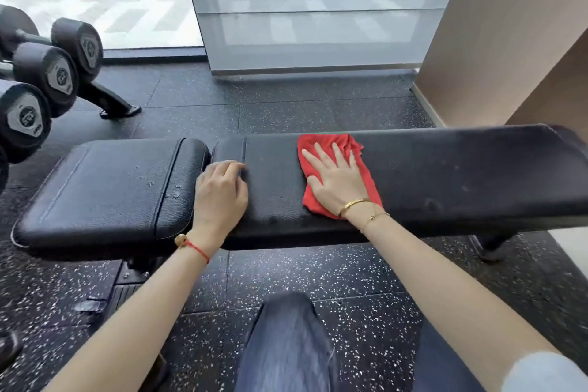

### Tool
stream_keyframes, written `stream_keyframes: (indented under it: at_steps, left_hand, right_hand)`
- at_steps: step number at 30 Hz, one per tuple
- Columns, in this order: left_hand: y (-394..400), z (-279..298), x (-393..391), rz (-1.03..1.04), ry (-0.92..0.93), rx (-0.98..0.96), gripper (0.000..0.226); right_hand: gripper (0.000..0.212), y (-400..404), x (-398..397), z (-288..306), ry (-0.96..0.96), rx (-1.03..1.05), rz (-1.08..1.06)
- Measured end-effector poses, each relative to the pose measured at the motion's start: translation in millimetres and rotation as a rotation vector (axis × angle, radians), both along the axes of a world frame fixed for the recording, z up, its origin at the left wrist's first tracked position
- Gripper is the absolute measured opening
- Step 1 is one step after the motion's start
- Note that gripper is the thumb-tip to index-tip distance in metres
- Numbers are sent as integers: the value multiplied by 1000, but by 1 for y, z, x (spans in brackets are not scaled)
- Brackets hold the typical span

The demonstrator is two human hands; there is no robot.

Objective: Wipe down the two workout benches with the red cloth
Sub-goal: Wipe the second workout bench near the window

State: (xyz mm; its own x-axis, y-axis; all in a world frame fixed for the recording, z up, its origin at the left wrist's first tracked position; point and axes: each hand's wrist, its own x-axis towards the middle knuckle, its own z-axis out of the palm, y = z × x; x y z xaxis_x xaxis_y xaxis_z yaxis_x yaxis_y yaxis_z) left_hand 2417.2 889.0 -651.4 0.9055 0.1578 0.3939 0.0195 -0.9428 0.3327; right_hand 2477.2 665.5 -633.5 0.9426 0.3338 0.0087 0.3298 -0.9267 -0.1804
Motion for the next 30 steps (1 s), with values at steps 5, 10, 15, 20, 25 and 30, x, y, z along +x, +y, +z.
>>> stream_keyframes:
  at_steps: [5,10,15,20,25,30]
  left_hand:
    - [2,-7,2,2,-15,-76,37]
    - [3,-9,2,-2,-24,-86,38]
    - [3,-8,2,10,-1,-79,35]
    - [6,-10,3,2,-17,-103,37]
    - [7,-12,2,-1,-34,-105,40]
    - [7,-12,3,-1,-51,-117,39]
  right_hand:
    - [60,4,-38,-4,-47,-1,210]
    - [59,-7,-4,-1,-34,-9,60]
    - [57,27,22,1,0,-49,-90]
    - [60,65,-17,-2,-21,-29,136]
    - [61,55,-39,-6,-74,-17,303]
    - [59,23,2,-7,-74,-21,93]
